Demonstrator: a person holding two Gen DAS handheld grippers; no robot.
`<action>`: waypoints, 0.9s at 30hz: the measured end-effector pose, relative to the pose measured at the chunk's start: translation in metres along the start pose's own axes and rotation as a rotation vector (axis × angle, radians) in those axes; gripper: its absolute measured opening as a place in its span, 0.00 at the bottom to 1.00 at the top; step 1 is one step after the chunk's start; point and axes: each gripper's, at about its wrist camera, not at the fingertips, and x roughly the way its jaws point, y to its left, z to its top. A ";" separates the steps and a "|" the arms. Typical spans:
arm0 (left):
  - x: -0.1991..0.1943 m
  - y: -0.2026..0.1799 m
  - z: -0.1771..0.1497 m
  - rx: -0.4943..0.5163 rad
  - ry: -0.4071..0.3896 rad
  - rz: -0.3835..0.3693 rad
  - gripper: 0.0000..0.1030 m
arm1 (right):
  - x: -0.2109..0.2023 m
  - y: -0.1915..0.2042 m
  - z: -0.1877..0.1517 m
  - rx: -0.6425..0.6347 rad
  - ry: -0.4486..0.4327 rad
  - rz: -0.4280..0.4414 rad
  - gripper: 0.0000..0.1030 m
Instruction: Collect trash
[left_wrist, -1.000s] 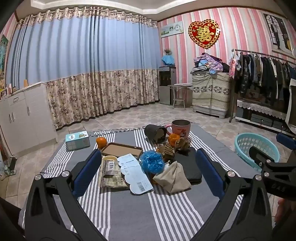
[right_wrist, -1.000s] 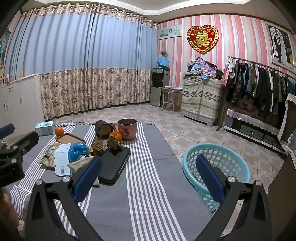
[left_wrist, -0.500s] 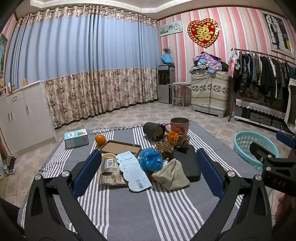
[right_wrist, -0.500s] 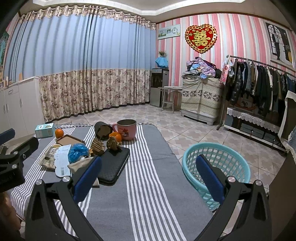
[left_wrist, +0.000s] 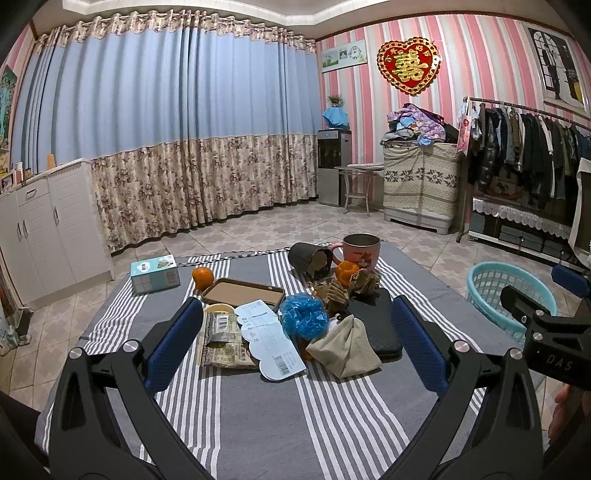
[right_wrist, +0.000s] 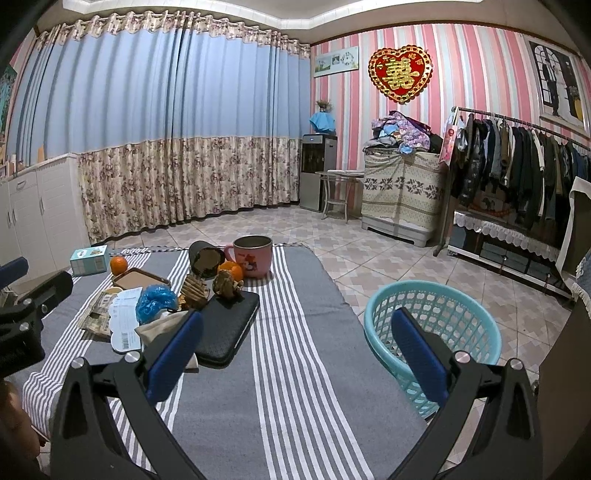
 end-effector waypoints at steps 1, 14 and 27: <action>0.000 0.000 0.000 0.001 0.000 0.000 0.95 | 0.000 0.000 0.000 0.001 -0.003 -0.002 0.96; 0.001 0.001 0.000 -0.002 0.007 -0.002 0.95 | -0.001 0.002 -0.003 0.003 -0.001 -0.001 0.96; 0.001 0.002 0.000 -0.004 0.009 0.001 0.95 | -0.002 0.001 -0.004 0.003 0.000 -0.002 0.96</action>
